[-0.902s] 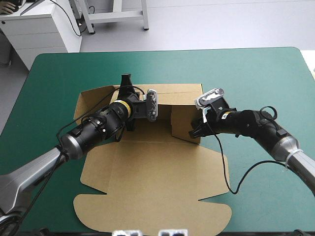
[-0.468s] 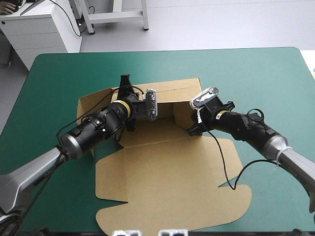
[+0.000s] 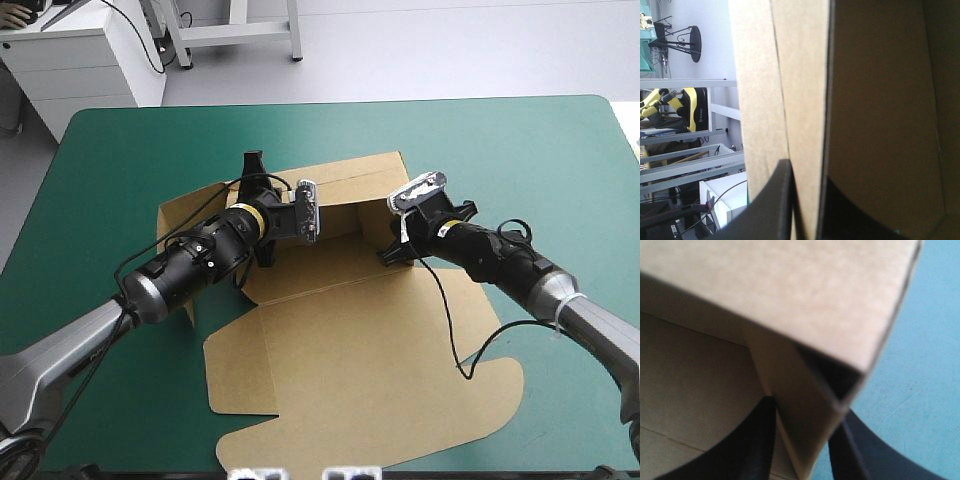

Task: Fold the box

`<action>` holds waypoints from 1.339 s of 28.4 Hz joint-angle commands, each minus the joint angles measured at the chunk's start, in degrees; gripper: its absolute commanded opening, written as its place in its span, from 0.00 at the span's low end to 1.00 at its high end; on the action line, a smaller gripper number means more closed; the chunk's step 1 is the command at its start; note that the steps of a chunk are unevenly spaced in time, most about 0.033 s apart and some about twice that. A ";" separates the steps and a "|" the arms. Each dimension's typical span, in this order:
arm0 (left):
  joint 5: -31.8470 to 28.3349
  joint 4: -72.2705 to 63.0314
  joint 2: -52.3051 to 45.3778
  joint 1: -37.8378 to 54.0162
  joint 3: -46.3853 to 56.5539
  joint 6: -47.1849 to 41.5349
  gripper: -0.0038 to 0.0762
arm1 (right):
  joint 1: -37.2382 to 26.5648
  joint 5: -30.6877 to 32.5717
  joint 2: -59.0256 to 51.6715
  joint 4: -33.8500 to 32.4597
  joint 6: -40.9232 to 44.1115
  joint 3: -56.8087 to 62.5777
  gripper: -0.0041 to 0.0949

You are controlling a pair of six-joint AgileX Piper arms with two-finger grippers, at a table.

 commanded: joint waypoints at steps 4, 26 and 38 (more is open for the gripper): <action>0.03 -17.01 3.27 -3.14 2.76 -0.02 0.04 | 1.80 -2.42 -0.45 4.73 -0.59 -1.85 0.02; 0.04 -17.54 3.27 -3.14 2.66 0.11 0.06 | 1.80 -2.02 -0.42 4.42 -6.45 -1.85 0.48; 2.56 -17.45 2.56 -6.58 2.66 0.48 0.09 | 1.80 -5.07 0.52 4.66 -3.88 -1.85 0.02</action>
